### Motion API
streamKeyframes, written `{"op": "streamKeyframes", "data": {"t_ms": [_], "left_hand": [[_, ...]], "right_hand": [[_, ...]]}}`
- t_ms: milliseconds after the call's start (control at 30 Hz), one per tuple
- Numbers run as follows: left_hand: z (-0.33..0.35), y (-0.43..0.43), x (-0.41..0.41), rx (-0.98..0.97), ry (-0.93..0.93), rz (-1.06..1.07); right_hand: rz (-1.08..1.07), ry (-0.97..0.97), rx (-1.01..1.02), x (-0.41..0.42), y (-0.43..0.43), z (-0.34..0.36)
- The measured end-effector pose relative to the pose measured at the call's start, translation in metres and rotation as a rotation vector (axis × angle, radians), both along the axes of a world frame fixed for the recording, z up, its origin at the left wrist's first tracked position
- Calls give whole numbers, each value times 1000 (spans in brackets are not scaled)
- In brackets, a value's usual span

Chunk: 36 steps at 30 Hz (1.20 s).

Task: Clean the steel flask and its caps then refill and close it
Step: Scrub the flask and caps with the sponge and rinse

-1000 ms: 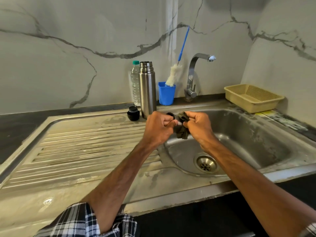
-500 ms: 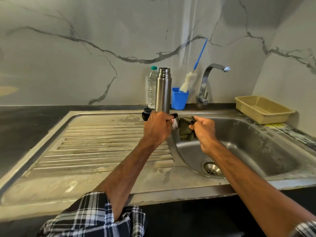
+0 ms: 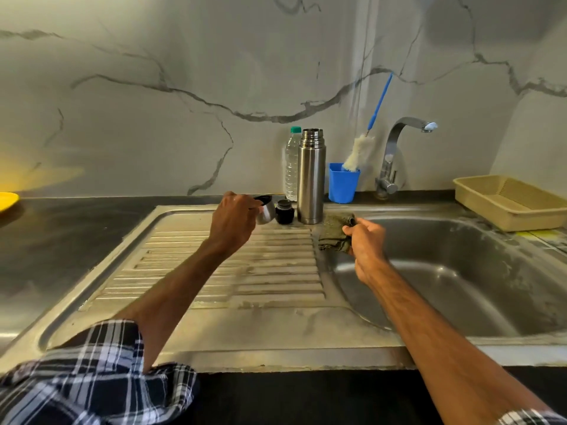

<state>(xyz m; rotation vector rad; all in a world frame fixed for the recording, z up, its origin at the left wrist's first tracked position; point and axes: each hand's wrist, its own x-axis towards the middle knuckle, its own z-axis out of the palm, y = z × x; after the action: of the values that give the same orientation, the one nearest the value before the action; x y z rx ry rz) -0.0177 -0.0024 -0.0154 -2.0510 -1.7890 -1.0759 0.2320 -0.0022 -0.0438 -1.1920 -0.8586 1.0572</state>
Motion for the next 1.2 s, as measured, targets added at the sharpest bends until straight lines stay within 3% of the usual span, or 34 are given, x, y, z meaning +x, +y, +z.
{"op": "streamKeyframes", "data": {"t_ms": [633,833,1033,1200], "left_hand": [[-34,50,-5,-103,79,21],[-30,49,0,-107,-4,23],[-25,42,5,-23,-43,-15],[-24,31,10,22,-179,13]], "right_hand": [[-33,2,32,5,14,-6],[-48,47,39,8,16,-7],[-39,231,1,10,20,-5],[-41,224,3,13,17,0]]}}
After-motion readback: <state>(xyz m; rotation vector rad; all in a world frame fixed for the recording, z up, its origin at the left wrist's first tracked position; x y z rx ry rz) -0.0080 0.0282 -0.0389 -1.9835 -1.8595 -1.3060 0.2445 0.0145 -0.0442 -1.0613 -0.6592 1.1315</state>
